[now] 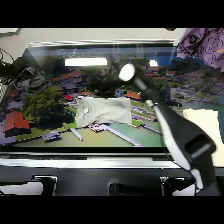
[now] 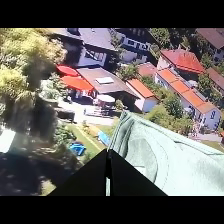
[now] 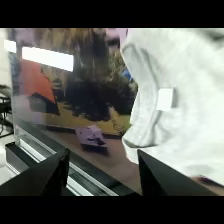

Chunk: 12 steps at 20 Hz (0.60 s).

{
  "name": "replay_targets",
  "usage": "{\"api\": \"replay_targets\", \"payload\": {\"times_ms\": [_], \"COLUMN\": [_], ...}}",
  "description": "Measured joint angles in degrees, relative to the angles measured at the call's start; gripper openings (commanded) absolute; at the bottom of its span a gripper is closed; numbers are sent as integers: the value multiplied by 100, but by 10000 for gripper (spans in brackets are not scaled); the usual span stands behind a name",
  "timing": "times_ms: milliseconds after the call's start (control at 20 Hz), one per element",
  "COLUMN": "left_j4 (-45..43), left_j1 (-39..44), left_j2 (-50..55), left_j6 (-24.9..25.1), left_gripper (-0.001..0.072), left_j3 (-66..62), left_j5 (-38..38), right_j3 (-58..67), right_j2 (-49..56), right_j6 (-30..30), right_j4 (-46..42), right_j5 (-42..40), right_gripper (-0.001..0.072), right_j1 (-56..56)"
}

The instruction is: Fold the clothes and pants, and hang the long-sleeved shirts on hangers.

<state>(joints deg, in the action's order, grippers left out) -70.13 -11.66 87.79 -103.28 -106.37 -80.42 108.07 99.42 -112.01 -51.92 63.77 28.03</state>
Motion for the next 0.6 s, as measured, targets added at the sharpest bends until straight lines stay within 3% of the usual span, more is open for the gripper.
{"api": "replay_targets", "payload": {"times_ms": [150, 300, 450, 600], "left_j4": [0, 0, 2, 0], "left_j1": [0, -2, -2, -2], "left_j2": [7, 11, 11, 11], "left_j6": [0, 0, 0, 0], "left_gripper": [18, 18, 18, 18], "left_j3": [0, 0, 0, 0], "left_j5": [0, 0, 2, 4], "right_j3": [24, -203, -1132, -2465], "right_j2": [-597, -883, -979, -1001], "right_j6": [525, 1213, 1904, 2706], "right_j4": [-446, -680, -195, 586], "right_j5": [767, 1578, 1838, 1589], "right_gripper": [607, 606, 584, 582], "right_j1": [-927, -2168, -3252, -3832]}}
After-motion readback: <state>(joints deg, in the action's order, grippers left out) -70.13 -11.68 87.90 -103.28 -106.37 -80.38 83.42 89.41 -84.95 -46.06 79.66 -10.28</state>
